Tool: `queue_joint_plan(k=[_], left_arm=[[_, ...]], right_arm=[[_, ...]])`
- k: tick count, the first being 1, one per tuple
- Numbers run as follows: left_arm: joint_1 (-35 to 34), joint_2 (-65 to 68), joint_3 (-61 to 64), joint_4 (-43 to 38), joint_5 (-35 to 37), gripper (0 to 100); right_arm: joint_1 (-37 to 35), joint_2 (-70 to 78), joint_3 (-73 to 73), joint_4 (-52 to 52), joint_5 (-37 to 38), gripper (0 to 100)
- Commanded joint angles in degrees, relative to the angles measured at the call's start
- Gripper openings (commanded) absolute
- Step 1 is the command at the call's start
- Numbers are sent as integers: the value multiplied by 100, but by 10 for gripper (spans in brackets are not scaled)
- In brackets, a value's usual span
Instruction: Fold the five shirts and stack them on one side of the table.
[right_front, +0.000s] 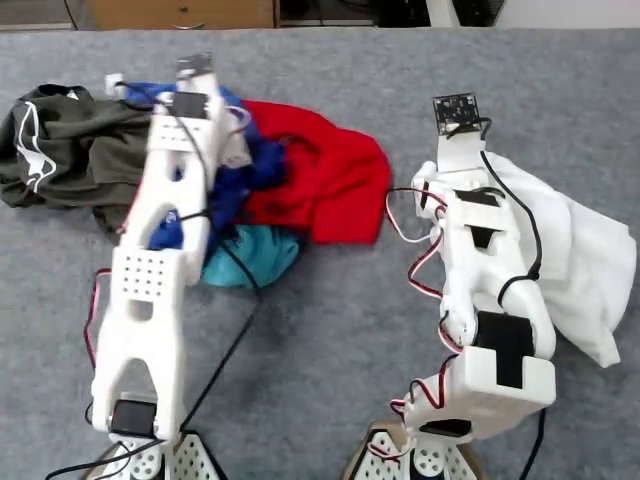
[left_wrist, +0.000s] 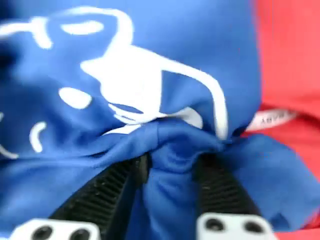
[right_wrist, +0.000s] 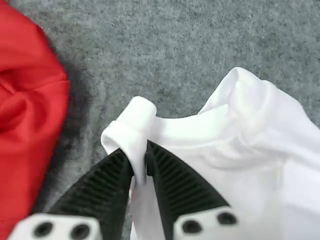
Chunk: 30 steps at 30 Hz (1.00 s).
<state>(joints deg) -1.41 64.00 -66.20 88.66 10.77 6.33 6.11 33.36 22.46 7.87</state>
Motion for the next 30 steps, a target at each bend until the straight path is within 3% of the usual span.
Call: queue_joint_plan(k=[1, 9, 16, 19, 23, 27, 30], left_arm=[[-1415, 224, -176, 255, -229, 25], [-3244, -75, -2611, 1134, -826, 19], [-3534, -1358, -2866, 1116, -949, 24], [-3033, -1631, -2919, 1125, -967, 76], [-1908, -1895, -2637, 1222, -756, 245], [-668, -2026, -1811, 1222, -580, 253], [-114, -1938, -404, 1152, -571, 254]], right_arm=[[-84, -277, -66, -105, 53, 2], [-92, -277, -66, -105, 53, 2], [-101, -277, -66, -105, 53, 2], [-101, -277, -66, -97, 53, 2], [-101, -277, -66, -97, 53, 2], [-101, -277, -66, -97, 53, 2], [-92, -277, -66, -97, 53, 2]])
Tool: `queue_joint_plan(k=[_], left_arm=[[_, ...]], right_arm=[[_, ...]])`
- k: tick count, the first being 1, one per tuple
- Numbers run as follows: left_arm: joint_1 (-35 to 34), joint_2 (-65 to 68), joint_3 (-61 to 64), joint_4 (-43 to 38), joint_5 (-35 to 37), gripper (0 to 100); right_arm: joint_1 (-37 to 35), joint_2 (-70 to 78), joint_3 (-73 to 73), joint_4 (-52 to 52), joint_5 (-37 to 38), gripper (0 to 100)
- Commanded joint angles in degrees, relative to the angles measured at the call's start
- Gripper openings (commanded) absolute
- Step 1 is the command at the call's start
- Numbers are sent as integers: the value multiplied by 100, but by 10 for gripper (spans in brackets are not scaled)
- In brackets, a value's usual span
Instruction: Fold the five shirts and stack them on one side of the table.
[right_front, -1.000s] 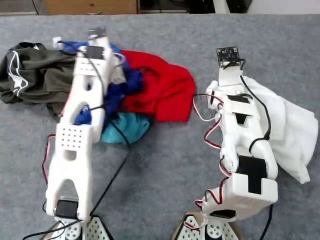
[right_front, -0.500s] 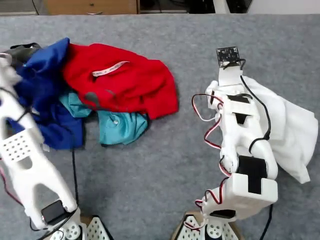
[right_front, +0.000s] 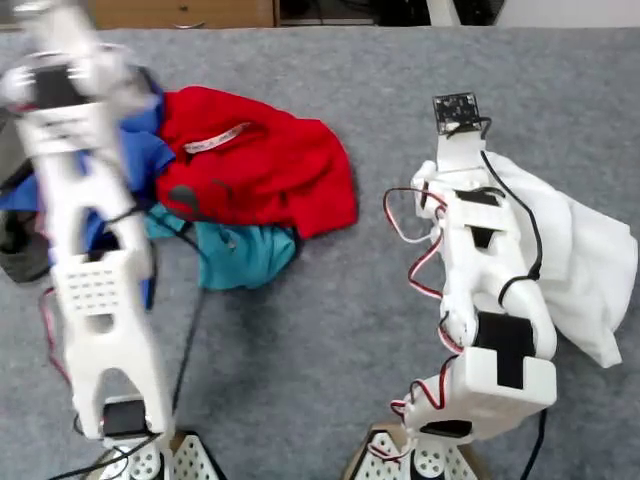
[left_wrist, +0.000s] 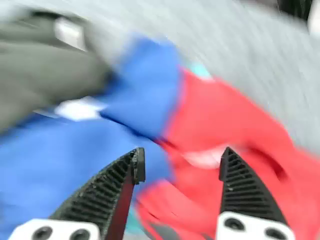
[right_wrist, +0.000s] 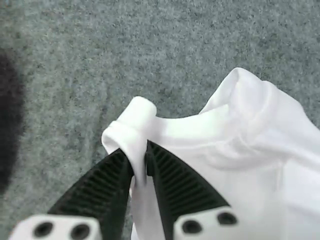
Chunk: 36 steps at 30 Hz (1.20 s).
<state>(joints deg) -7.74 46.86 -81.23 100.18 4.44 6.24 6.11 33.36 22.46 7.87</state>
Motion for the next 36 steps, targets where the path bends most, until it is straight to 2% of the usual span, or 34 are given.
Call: queue_joint_plan(k=[1, 6, 9, 11, 13, 15, 17, 19, 22, 28, 33, 36], left_arm=[[615, -127, 1609, -132, 105, 253], [730, 699, 3270, -976, 404, 253], [862, 1182, 3464, -642, 360, 253], [809, 1253, 3191, -220, 360, 253], [607, 1385, 3077, -202, 396, 231], [431, 1481, 2945, -211, 369, 153], [149, 1578, 2629, -229, 360, 19], [-255, 1613, 2180, -193, 404, 40], [-818, 1402, 1222, -53, 413, 22], [-1662, -119, -1574, 35, 369, 18], [-2558, -1710, -1231, -651, 413, 18], [-3059, -1833, -1020, -1134, 378, 18]], right_arm=[[-84, -277, -66, -97, 53, 2], [-84, -277, -66, -97, 53, 2], [-84, -277, -66, -97, 53, 2], [-84, -277, -66, -97, 53, 2], [-84, -277, -66, -97, 53, 2], [-84, -277, -66, -97, 53, 2], [-84, -277, -66, -97, 53, 2], [-84, -277, -66, -88, 53, 2], [-84, -277, -66, -88, 53, 2], [-84, -277, -66, -88, 53, 2], [-92, -277, -66, -88, 53, 2], [-92, -277, -66, -88, 53, 2]])
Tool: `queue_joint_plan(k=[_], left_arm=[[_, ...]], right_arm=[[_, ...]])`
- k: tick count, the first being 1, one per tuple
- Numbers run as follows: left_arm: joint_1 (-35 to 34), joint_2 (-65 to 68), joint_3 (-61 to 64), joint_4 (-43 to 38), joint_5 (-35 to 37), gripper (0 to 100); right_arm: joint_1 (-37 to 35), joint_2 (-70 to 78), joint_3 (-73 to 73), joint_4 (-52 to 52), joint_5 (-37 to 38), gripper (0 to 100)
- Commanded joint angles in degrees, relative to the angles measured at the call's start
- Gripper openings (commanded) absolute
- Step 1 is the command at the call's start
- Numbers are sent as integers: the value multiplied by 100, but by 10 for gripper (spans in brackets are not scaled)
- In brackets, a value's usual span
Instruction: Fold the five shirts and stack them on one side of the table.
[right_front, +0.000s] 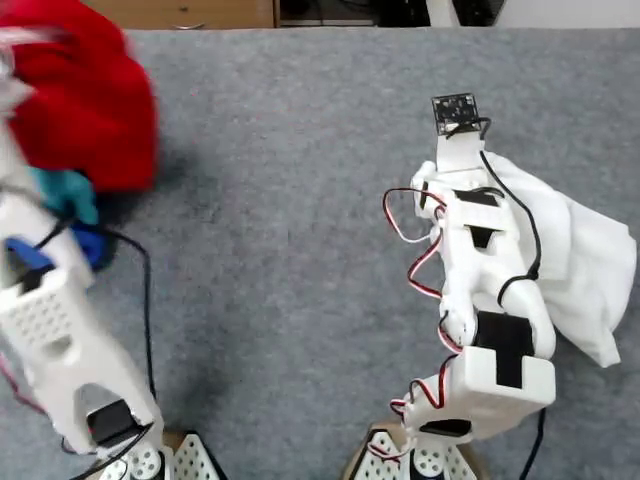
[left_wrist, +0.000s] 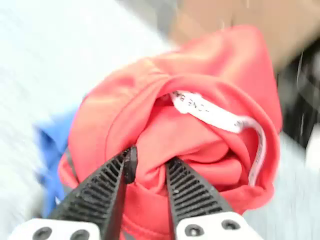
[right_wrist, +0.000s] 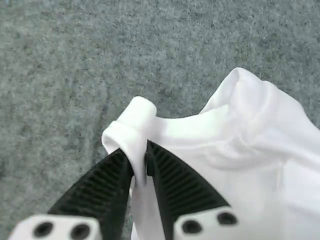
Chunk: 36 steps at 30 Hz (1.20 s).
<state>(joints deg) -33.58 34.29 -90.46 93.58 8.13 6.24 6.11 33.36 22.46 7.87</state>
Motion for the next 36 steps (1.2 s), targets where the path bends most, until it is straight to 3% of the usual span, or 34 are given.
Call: queue_joint_plan(k=[1, 12, 17, 21, 26, 30, 33, 36], left_arm=[[-554, -567, 18, -536, 9, 18], [-554, 1130, 3121, -1002, -404, 22], [-167, 989, 2321, 642, -510, 217], [-105, 347, 1820, 738, -1987, 384], [-237, -1147, 2127, 738, -1987, 413], [-360, -2132, 3086, 738, -1978, 412], [-457, -2747, 4132, 721, -1978, 412], [-484, -3196, 5046, 712, -1969, 412]], right_arm=[[-92, -277, -66, -88, 53, 2], [-66, -277, -40, -79, 79, 2], [-224, -338, -101, 360, 440, 2], [-875, -708, -919, 2004, 668, 2], [-2141, -1455, -2545, 3622, 853, 2], [-3415, -1569, -4470, 4580, 800, 2], [-4207, -1367, -5877, 4738, 519, 2], [-4549, -980, -7231, 4738, 290, 2]])
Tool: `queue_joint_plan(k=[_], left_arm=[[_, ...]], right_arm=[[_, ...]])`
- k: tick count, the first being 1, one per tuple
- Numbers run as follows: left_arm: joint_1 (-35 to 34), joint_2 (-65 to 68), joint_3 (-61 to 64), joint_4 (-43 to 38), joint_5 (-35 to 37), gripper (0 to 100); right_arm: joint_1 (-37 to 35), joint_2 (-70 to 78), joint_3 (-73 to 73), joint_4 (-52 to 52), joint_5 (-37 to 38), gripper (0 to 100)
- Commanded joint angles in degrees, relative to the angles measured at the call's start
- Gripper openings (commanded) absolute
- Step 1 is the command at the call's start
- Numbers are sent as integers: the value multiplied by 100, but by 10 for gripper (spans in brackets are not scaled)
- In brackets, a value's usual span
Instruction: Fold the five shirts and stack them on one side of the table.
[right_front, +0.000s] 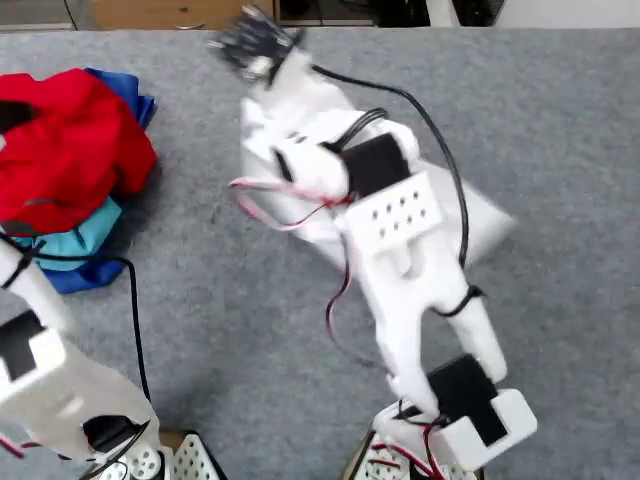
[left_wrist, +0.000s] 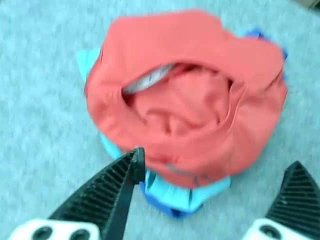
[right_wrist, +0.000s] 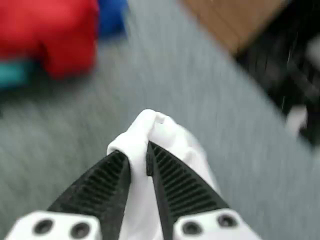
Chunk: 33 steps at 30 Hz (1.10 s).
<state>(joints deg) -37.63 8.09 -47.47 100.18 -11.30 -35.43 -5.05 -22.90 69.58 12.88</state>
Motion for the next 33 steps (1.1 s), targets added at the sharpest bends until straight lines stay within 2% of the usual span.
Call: queue_joint_plan(k=[1, 3, 6, 11, 13, 19, 26, 28, 33], left_arm=[[-79, -681, 1002, 53, -26, 412], [-88, -804, 1424, 0, 44, 381], [-176, -822, 2092, -316, 624, 259], [-18, -848, 2866, -756, 1301, 43], [246, -813, 3112, -747, 1292, 45], [1108, -813, 3903, -774, 1284, 44], [1459, -848, 4176, -1020, 914, 44], [1415, -857, 4273, -1143, 853, 44], [1064, -857, 4527, -1204, 422, 46]], right_arm=[[-382, 295, -2009, 44, -308, 2], [-286, 532, -2747, 105, -536, 2], [426, 884, -3451, 695, -730, 2], [2026, 1763, -2905, 2277, -695, 2], [2615, 2308, -2343, 2453, -580, 2], [4251, 3793, -901, 2295, 607, 2], [5965, 4057, -470, 2277, 2145, 12], [6308, 4004, -523, 2259, 2338, 102], [6607, 3477, -435, 2277, 3420, 458]])
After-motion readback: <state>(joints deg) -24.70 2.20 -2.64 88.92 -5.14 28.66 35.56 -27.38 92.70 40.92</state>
